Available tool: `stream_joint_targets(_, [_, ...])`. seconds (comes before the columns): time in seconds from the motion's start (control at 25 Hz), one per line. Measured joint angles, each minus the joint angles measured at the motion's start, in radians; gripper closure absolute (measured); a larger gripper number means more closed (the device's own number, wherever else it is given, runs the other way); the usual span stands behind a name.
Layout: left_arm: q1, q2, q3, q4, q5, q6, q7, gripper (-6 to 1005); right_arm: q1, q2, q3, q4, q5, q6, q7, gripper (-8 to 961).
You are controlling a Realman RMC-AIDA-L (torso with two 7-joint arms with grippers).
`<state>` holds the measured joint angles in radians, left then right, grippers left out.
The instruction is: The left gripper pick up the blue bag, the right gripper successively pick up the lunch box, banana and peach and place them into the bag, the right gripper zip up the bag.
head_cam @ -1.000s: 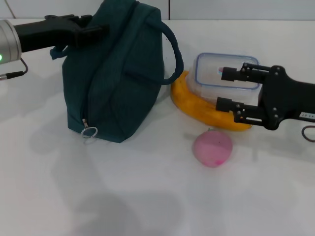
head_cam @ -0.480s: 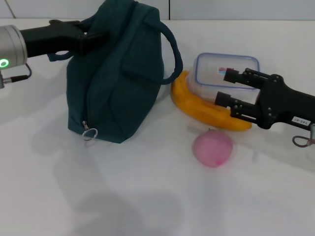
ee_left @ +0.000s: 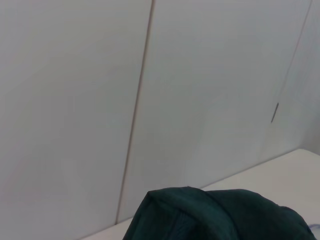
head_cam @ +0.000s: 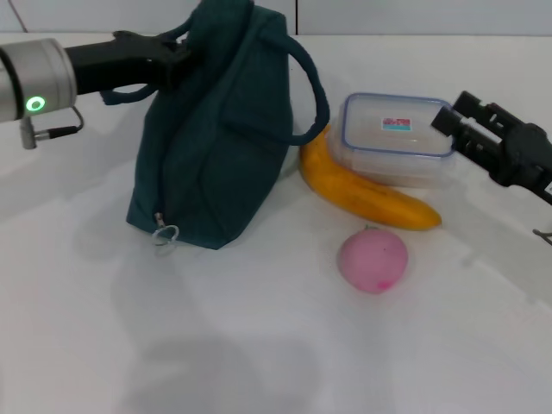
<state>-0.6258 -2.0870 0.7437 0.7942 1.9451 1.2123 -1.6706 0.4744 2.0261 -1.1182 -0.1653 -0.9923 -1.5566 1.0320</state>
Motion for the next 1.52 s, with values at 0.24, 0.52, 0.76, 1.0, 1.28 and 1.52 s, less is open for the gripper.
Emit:
stream_joint_targets(0.24, [-0.026,0.000,0.060,-0.030,0.005,-0.013,-0.026,959,0.018,0.003,0.024,0.202,0.241,0.040,0.124,369])
stream_joint_targets(0.52, [-0.028,0.002,0.072,-0.025,0.000,-0.013,0.009,960,0.025,0.003,0.300,0.385,0.150,0.050,0.250,374])
stream_joint_targets(0.76, [-0.027,0.001,0.084,-0.025,0.000,-0.013,0.039,960,0.042,0.003,0.761,0.453,-0.293,0.189,0.253,377])
stream_joint_targets(1.0, [-0.028,0.001,0.125,-0.024,-0.002,-0.012,0.065,960,0.043,0.003,0.989,0.521,-0.497,0.292,0.224,381])
stream_joint_targets(1.28, [-0.020,0.001,0.134,-0.022,-0.003,-0.006,0.090,960,0.007,0.003,1.038,0.578,-0.503,0.250,0.155,386])
stream_joint_targets(1.52, [-0.020,0.002,0.135,-0.023,-0.002,-0.002,0.093,960,-0.026,0.003,1.055,0.584,-0.497,0.193,0.129,390])
